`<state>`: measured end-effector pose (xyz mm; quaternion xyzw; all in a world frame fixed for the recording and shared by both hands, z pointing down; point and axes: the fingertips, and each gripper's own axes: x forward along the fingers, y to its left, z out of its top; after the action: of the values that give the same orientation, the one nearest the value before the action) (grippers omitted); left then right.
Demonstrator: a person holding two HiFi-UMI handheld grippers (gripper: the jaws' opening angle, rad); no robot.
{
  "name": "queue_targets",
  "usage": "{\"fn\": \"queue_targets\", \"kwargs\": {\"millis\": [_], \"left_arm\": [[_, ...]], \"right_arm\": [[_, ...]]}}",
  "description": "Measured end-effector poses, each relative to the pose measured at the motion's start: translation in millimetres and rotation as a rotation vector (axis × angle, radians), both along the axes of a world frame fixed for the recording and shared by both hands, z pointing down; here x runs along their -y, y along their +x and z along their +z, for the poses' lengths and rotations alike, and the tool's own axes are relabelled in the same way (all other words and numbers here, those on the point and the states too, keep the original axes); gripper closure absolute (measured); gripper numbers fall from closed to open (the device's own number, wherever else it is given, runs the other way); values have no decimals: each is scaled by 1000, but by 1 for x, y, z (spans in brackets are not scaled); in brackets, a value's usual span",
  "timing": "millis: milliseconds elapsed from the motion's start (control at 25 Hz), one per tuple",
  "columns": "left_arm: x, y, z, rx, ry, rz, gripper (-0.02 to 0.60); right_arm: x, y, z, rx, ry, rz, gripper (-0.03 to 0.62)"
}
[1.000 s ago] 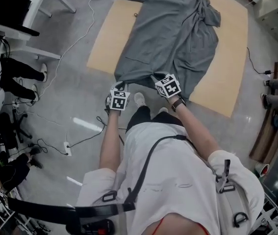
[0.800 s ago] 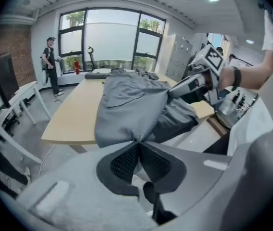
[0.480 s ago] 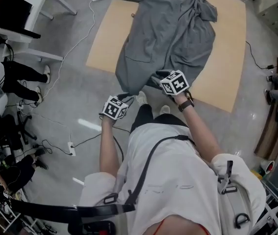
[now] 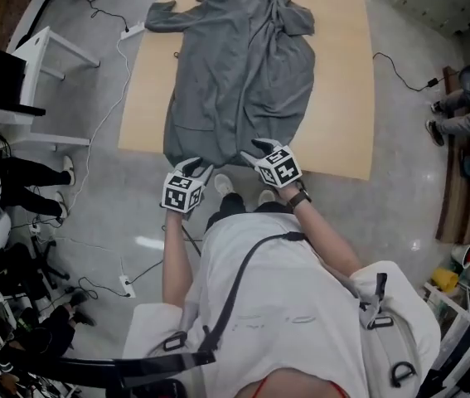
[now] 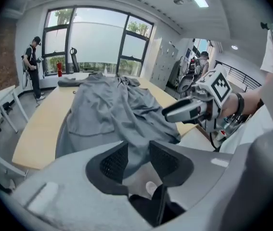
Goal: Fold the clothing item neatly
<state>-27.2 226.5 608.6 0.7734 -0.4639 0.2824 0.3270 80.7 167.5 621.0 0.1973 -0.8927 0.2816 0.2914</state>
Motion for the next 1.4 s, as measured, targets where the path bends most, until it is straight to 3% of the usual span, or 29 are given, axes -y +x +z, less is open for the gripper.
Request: {"fn": "queue_targets", "kwargs": {"millis": [200,400,760,840,920,960,1000,1040,1160,1200,1240,1400], "left_arm": [[84,27,-38,-8,109,-4,436],[163,49,-53,-1,135,56,436],[319,61,-46,2,131,214,436],[342,67,-38,2,120,271,436],[360,72,-31,-6,107,330,436],[367,73,-27,-11,98,357,436],[375,72,-23,-16,92,378,436],[384,71,-19,-21,90,393,436],[419,72,-5,-35,94,427,437],[429,72,0,-42,90,433,437],[436,70,5,-49,84,430,437],[459,73,13,-103,77,399,437]], "right_arm": [[35,52,-22,61,29,156,408],[49,78,-18,89,0,260,425],[116,8,29,-13,-5,318,404],[131,-7,47,-65,-10,370,371],[142,-17,66,-130,-28,450,281],[145,-19,75,-162,-37,496,278],[147,-19,82,-193,-35,537,284],[152,-17,86,-223,-16,567,331],[160,-10,89,-280,29,587,394],[157,-9,86,-269,17,592,467],[151,-11,81,-241,-2,595,495],[135,-10,40,-146,-1,565,542]]}}
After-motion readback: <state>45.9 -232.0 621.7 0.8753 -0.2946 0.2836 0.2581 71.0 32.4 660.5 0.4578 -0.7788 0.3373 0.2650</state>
